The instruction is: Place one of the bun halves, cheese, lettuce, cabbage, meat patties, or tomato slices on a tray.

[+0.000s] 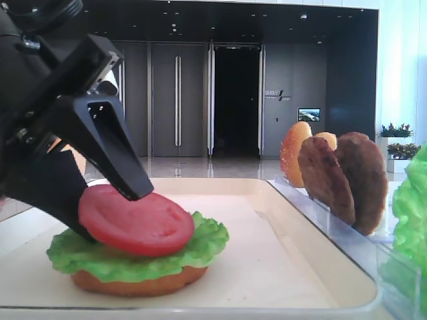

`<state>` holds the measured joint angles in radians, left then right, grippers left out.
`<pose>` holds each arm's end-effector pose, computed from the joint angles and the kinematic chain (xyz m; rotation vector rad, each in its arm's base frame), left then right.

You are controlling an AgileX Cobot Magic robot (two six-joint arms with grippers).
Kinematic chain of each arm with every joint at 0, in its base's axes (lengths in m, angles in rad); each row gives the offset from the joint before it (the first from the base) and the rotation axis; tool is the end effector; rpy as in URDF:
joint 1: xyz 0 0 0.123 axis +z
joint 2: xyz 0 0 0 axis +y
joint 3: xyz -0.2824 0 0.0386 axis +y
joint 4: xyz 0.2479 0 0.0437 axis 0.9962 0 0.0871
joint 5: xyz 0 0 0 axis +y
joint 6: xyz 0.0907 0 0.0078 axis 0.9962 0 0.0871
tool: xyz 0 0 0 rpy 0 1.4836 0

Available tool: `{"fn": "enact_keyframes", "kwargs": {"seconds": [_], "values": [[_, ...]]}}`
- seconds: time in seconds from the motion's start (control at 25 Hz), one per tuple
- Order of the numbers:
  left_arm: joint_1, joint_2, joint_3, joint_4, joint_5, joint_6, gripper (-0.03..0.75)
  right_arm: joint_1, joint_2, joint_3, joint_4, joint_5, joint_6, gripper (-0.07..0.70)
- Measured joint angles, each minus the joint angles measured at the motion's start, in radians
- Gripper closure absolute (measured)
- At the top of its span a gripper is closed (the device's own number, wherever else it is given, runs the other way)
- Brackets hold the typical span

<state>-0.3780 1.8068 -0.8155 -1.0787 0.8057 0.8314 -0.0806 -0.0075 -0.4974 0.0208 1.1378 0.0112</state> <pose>0.2485 -0.1610 0.1364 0.5386 2.8567 -1.0844 -0.0089 0.0024 0.2703 0.0951 2.1142 -0.0162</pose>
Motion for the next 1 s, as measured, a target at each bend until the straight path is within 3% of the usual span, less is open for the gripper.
{"fn": "enact_keyframes", "kwargs": {"seconds": [0.12, 0.24, 0.4, 0.64, 1.0], "values": [[0.0, 0.0, 0.0, 0.005, 0.008, -0.006, 0.254, 0.0, 0.0, 0.0, 0.0, 0.0, 0.0, 0.265], [0.0, -0.001, -0.002, 0.01, 0.014, -0.019, 0.216, 0.0, 0.0, 0.0, 0.0, 0.0, 0.0, 0.265], [0.0, -0.036, -0.021, 0.104, 0.014, -0.105, 0.205, 0.0, 0.0, 0.0, 0.0, 0.0, 0.0, 0.265], [0.0, -0.112, -0.078, 0.406, 0.03, -0.387, 0.204, 0.002, 0.0, 0.0, 0.0, 0.0, 0.0, 0.265], [0.0, -0.246, -0.156, 0.64, 0.093, -0.588, 0.204, 0.002, 0.0, 0.0, 0.0, 0.0, 0.0, 0.265]]}}
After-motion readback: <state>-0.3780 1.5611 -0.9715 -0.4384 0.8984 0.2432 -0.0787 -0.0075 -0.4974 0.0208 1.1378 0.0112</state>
